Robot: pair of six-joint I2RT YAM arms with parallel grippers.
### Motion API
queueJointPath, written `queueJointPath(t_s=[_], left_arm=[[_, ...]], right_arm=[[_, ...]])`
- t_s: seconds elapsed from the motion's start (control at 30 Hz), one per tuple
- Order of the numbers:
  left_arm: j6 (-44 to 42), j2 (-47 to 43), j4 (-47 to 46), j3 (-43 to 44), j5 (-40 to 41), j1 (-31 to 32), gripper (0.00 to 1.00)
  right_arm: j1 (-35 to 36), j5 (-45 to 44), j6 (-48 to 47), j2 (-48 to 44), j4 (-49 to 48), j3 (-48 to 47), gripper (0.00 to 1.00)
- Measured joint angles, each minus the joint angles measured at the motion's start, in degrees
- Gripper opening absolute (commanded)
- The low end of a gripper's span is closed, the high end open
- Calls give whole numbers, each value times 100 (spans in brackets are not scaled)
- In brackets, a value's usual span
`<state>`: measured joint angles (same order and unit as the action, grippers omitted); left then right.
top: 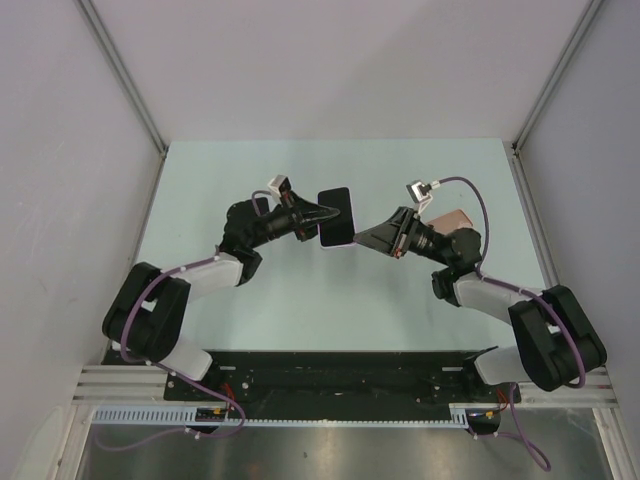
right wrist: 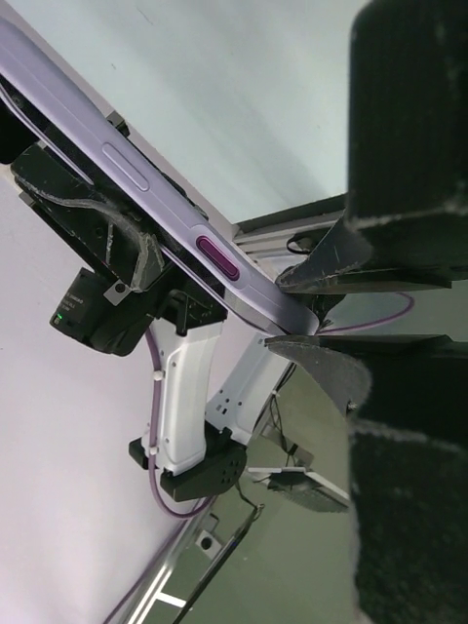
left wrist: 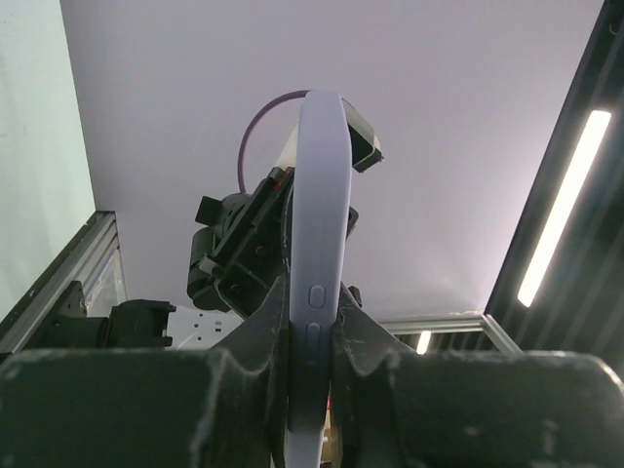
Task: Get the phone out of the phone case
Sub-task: Remove the phone case from the phone.
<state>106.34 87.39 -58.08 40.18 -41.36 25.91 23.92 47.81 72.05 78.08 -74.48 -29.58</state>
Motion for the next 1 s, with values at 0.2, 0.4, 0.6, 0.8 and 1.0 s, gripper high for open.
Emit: queueJointPath(t_s=[0.2, 0.4, 0.6, 0.8, 1.0], left_arm=[[-105, -122, 299, 0, 22, -13, 0], [-173, -149, 308, 0, 35, -44, 0], [-214, -245, 258, 0, 79, -44, 0], [-234, -245, 378, 0, 214, -44, 0], [-66, -256, 533, 11, 313, -9, 0]], right_arm=[[48, 103, -654, 48, -109, -24, 0], [319, -184, -2214, -627, 1172, -92, 0], [509, -317, -3128, -990, 1945, -227, 0], [542, -269, -3193, -813, 1786, -234, 0], [804, -387, -3633, -719, 2076, -243, 0]])
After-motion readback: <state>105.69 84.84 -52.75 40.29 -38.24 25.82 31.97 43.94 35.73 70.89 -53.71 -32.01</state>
